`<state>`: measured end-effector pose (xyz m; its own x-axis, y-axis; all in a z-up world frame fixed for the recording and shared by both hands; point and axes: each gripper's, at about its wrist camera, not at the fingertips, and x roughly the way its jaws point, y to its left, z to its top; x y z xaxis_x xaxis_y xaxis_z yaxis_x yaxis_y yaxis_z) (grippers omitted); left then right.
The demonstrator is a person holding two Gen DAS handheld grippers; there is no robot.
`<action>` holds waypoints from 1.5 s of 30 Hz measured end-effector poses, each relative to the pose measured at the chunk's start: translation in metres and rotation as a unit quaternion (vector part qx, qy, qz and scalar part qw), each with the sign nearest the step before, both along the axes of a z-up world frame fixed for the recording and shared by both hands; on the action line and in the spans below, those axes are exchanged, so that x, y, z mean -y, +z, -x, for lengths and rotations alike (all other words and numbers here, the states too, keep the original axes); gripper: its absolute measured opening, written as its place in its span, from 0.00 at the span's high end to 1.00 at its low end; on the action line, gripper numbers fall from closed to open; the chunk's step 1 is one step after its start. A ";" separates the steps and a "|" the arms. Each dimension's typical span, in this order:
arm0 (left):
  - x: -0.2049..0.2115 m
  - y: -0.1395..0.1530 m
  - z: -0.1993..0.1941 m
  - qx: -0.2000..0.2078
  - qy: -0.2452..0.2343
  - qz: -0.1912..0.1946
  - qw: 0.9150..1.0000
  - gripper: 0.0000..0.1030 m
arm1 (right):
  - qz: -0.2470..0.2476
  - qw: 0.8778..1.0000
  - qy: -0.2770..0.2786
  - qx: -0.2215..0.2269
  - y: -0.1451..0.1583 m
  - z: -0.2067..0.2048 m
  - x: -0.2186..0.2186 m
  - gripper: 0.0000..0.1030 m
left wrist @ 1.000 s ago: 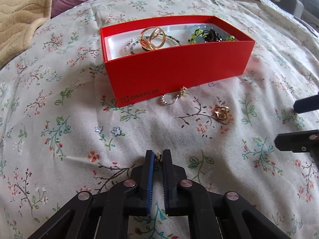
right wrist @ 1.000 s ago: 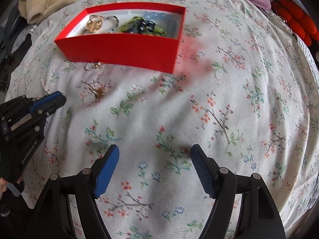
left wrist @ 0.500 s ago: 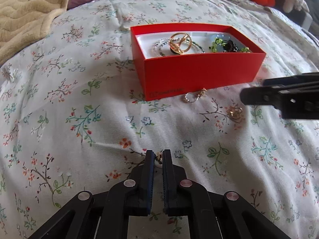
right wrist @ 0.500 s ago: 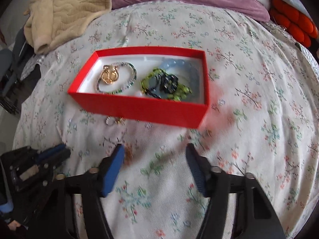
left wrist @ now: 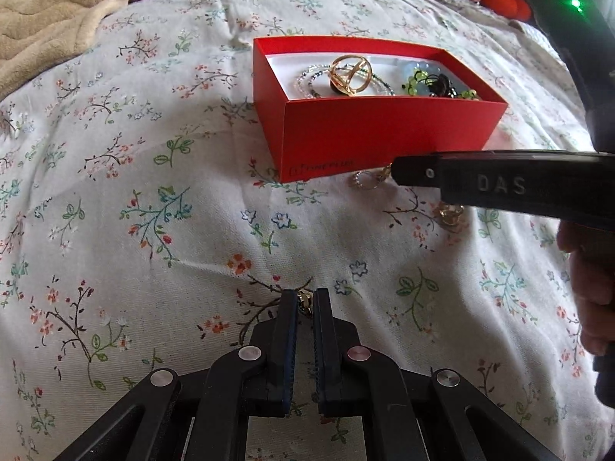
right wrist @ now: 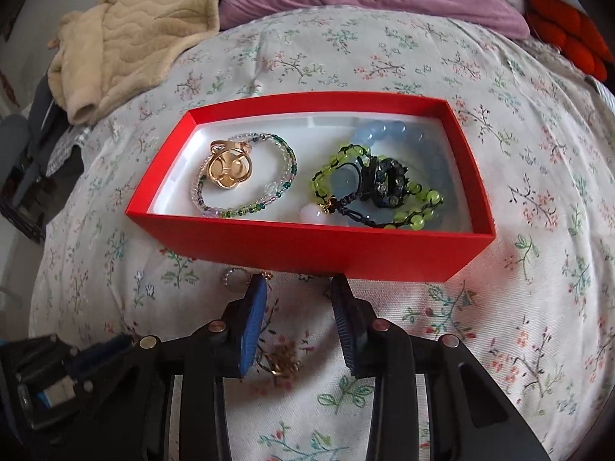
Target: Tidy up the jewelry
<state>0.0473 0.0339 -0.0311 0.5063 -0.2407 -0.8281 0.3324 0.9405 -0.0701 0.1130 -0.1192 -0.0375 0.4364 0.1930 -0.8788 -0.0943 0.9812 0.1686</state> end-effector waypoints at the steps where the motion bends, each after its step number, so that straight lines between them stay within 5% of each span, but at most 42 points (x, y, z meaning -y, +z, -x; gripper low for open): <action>1: 0.000 0.000 0.000 -0.001 -0.001 0.001 1.000 0.97 | -0.006 1.000 -0.007 0.000 0.000 -0.001 0.000 0.61; 6: -0.001 -0.001 -0.001 -0.004 -0.001 0.004 1.000 0.97 | -0.027 0.999 -0.047 -0.008 -0.001 -0.004 0.002 0.60; 13: 0.000 -0.002 -0.001 -0.005 0.000 0.000 1.000 0.97 | 0.041 0.998 -0.051 0.009 -0.003 0.001 -0.018 0.64; 18: -0.001 -0.003 -0.001 -0.006 0.001 -0.001 1.000 0.97 | 0.031 0.999 -0.027 0.001 -0.005 0.001 -0.021 0.97; 33: -0.002 -0.005 0.000 -0.009 0.003 0.000 1.000 0.97 | -0.008 0.999 0.039 0.001 0.002 0.026 0.000 1.00; 37: -0.002 -0.005 -0.002 -0.010 0.005 0.001 1.000 0.97 | -0.021 0.999 0.030 0.011 0.005 0.026 0.006 0.95; 41: -0.002 -0.005 -0.002 -0.011 0.005 0.003 1.000 0.97 | -0.031 0.999 0.009 0.018 0.007 0.018 0.008 0.55; 45: -0.003 -0.005 -0.002 -0.011 0.004 0.005 1.000 0.97 | -0.038 0.999 -0.015 0.014 0.006 0.008 0.005 0.54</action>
